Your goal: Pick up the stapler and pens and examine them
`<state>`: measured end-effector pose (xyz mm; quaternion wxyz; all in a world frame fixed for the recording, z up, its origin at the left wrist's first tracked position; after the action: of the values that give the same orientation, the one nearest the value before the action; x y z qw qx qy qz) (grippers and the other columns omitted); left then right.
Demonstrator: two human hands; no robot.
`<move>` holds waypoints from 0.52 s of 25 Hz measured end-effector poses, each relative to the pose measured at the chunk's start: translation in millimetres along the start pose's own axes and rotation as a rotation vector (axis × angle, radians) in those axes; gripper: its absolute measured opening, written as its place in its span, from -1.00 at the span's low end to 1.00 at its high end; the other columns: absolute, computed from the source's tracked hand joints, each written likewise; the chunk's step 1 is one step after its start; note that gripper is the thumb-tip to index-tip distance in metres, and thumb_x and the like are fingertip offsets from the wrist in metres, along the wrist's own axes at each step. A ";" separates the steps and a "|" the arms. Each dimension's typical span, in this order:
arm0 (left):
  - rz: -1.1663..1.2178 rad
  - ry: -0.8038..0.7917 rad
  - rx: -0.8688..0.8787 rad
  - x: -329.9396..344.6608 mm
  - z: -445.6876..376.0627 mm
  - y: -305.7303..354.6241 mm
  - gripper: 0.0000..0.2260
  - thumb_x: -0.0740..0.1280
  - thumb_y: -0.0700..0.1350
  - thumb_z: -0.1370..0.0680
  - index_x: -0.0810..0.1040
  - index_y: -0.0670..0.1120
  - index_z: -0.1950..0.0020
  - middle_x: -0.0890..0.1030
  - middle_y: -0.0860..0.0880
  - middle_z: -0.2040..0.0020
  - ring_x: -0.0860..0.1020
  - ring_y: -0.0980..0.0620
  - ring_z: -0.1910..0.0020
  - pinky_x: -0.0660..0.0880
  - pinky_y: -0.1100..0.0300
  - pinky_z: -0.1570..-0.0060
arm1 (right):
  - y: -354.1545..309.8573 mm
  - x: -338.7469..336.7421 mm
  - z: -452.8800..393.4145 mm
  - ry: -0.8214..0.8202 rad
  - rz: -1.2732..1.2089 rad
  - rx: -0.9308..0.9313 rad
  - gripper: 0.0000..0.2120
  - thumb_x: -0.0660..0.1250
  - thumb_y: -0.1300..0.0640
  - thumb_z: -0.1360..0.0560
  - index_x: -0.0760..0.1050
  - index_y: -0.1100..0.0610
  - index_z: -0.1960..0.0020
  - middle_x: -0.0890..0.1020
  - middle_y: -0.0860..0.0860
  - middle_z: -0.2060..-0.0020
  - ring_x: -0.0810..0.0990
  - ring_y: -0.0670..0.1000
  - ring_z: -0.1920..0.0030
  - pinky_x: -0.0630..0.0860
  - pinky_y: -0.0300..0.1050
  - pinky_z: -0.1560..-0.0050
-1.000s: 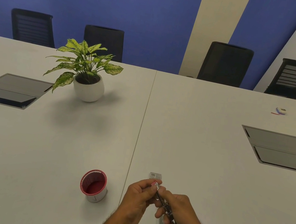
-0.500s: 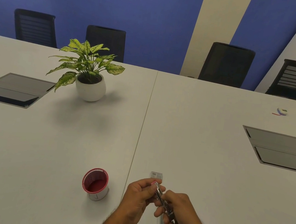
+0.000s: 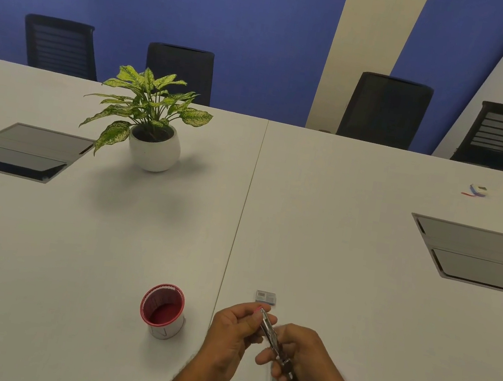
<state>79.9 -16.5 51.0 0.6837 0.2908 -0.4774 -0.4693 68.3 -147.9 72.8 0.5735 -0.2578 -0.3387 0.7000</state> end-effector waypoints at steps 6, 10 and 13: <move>0.039 0.065 -0.032 -7.7 -0.2 -2.7 -0.81 0.26 -0.22 -0.61 0.63 -0.19 -0.14 0.73 -0.17 0.04 0.62 -0.01 0.19 0.53 0.16 0.14 | -12.4 -4.5 2.9 -0.026 0.015 -0.172 -0.80 0.24 0.16 -0.26 0.51 0.21 0.17 0.59 0.28 0.16 0.62 0.23 0.31 0.52 -0.08 0.37; 0.086 0.111 -0.043 -14.8 0.0 -2.0 -0.82 0.26 -0.22 -0.61 0.64 -0.18 -0.11 0.73 -0.17 0.03 0.62 -0.05 0.16 0.55 0.16 0.15 | -14.5 -9.3 10.1 -0.005 -0.015 -0.237 -0.87 0.31 0.22 -0.29 0.56 0.29 0.26 0.68 0.23 0.12 0.68 0.31 0.16 0.65 0.11 0.18; 0.116 0.137 -0.047 -20.0 1.0 -0.5 -0.82 0.27 -0.23 -0.60 0.64 -0.19 -0.11 0.73 -0.17 0.04 0.62 -0.04 0.17 0.57 0.17 0.19 | -20.3 -13.4 14.4 0.068 0.082 -0.324 -0.92 0.47 0.27 -0.40 0.63 0.26 0.26 0.70 0.21 0.15 0.70 0.30 0.14 0.67 0.21 0.10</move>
<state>76.7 1.8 43.3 0.7474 0.2778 -0.4342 -0.4190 73.1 -161.2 97.2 0.5065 -0.3842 -0.4166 0.6498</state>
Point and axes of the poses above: each hand's wrist, its own z-axis away from the middle knuckle, its own x-axis out of the palm, y = z × x, the point moved 7 cm from there along -z, towards the middle knuckle
